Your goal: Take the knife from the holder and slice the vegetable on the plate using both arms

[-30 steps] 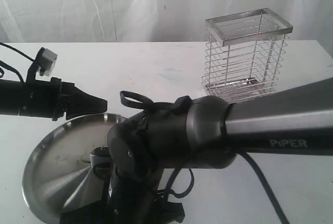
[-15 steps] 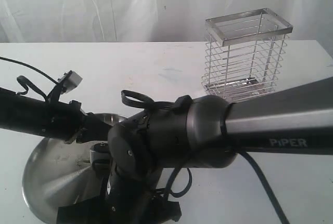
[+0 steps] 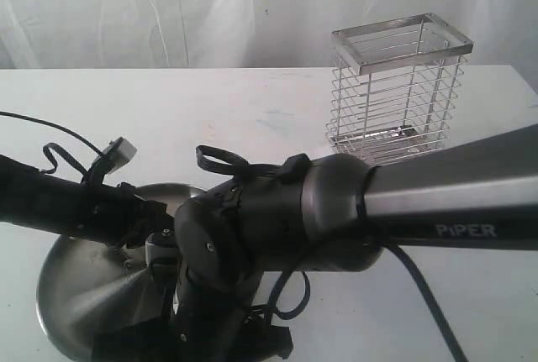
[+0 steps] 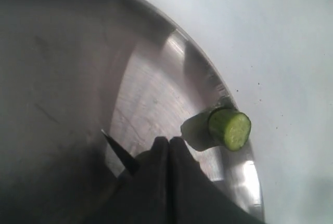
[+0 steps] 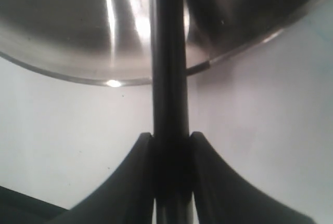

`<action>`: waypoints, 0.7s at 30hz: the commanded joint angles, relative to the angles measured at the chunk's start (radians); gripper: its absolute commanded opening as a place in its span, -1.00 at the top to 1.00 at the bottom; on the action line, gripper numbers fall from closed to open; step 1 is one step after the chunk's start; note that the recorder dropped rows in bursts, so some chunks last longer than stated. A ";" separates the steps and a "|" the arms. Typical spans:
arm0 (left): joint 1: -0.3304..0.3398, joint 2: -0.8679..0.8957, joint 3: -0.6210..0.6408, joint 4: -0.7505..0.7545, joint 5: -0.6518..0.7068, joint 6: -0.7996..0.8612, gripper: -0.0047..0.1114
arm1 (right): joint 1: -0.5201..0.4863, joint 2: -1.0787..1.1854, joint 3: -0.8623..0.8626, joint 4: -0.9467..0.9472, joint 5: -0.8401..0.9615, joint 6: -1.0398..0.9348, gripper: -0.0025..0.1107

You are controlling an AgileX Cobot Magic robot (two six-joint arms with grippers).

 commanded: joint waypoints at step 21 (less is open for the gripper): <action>-0.007 0.018 -0.024 0.098 -0.020 -0.148 0.92 | -0.008 -0.036 0.002 0.004 0.098 0.003 0.96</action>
